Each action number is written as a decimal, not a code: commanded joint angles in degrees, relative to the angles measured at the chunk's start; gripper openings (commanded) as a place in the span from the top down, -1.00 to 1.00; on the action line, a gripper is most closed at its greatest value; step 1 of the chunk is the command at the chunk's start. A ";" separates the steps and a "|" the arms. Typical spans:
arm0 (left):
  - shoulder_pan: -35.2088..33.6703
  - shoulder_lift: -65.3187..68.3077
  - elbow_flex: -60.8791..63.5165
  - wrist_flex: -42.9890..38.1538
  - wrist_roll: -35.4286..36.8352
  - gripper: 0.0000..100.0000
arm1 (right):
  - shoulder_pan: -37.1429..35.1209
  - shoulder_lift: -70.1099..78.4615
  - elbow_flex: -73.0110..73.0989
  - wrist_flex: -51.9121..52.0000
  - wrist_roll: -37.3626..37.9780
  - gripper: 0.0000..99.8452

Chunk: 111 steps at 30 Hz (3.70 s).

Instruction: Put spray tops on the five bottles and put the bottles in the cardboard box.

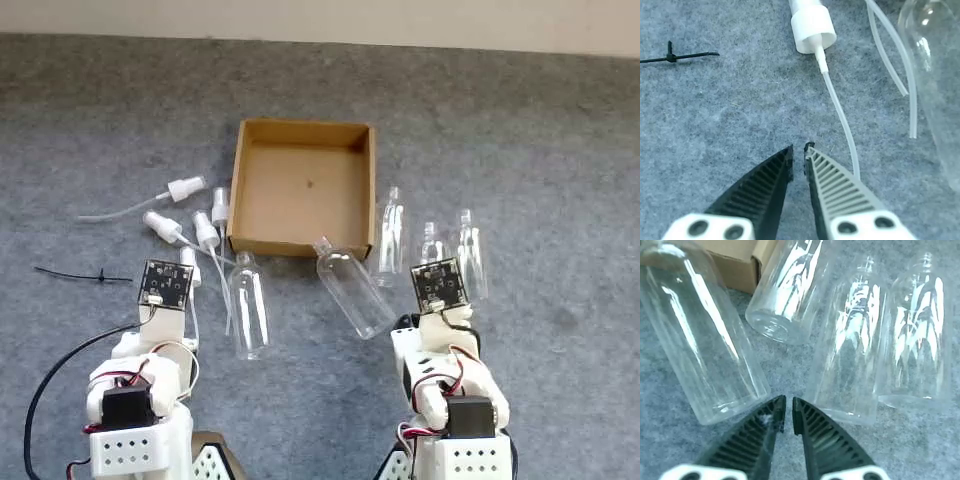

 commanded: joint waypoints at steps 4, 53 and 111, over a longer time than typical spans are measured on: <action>-0.57 -0.66 1.10 0.35 -0.18 0.89 | 0.48 -0.22 7.96 -0.66 0.70 0.99; -0.57 -0.66 1.10 0.35 -0.18 0.89 | 0.48 -0.22 7.96 -0.66 0.70 0.99; -0.75 -0.66 1.10 0.35 -0.35 0.89 | 9.19 2.77 -13.14 -4.44 8.79 0.85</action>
